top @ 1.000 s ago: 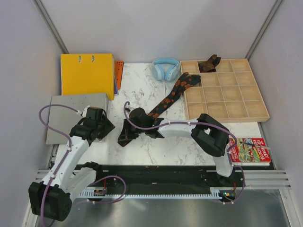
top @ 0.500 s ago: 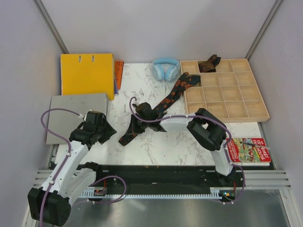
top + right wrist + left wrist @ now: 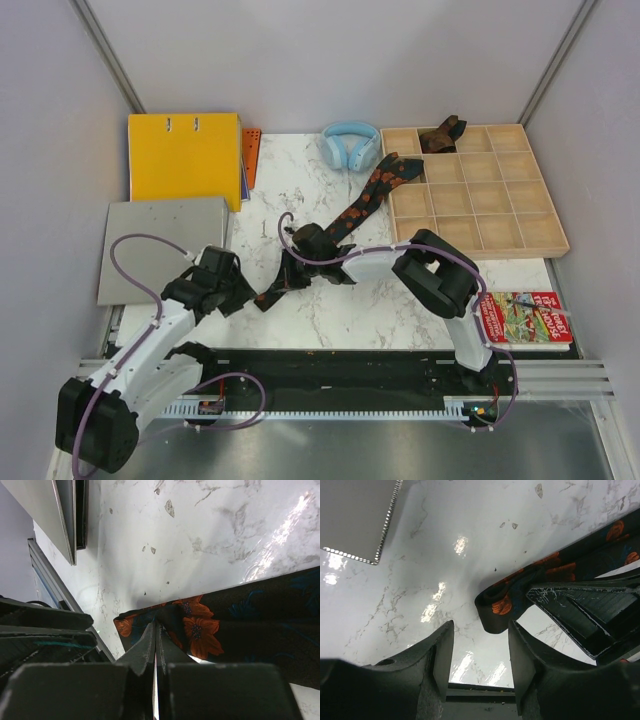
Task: Roll the ties
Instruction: Roll the tie at the center of the board.
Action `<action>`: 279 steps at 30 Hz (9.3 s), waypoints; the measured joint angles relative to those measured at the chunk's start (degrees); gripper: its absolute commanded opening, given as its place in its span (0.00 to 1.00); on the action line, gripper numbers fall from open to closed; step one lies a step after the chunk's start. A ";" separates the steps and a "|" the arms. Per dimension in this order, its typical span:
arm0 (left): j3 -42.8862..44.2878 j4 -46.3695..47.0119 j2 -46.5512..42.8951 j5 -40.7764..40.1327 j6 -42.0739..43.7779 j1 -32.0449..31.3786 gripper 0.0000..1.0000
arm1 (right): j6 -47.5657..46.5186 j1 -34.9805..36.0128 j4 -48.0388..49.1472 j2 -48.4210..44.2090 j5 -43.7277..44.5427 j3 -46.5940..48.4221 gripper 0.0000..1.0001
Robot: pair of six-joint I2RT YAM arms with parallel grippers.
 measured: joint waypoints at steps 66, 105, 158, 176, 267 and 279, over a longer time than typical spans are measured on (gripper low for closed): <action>4.63 -9.31 -0.39 -0.61 -3.80 -9.14 0.02 | 7.28 10.23 4.02 -4.44 5.99 -4.74 0.00; 13.75 1.14 26.16 -3.91 -2.99 -9.14 0.50 | 7.34 7.17 4.20 -4.52 1.66 -10.34 0.00; 2.08 -4.74 -7.58 -5.49 -2.34 -0.72 0.73 | 3.74 0.61 -2.49 -2.43 0.00 2.16 0.00; -3.74 4.39 -1.81 -3.37 -2.34 -1.97 0.63 | 3.98 -2.75 3.02 -1.53 -2.10 -3.06 0.00; -0.72 -6.93 -6.93 -3.85 -7.72 -9.64 0.02 | -0.13 7.80 -13.40 -3.76 10.73 4.87 0.00; 4.68 -9.55 -1.16 -3.78 -7.65 -9.64 0.02 | -0.09 10.60 -12.79 -1.49 10.95 7.17 0.00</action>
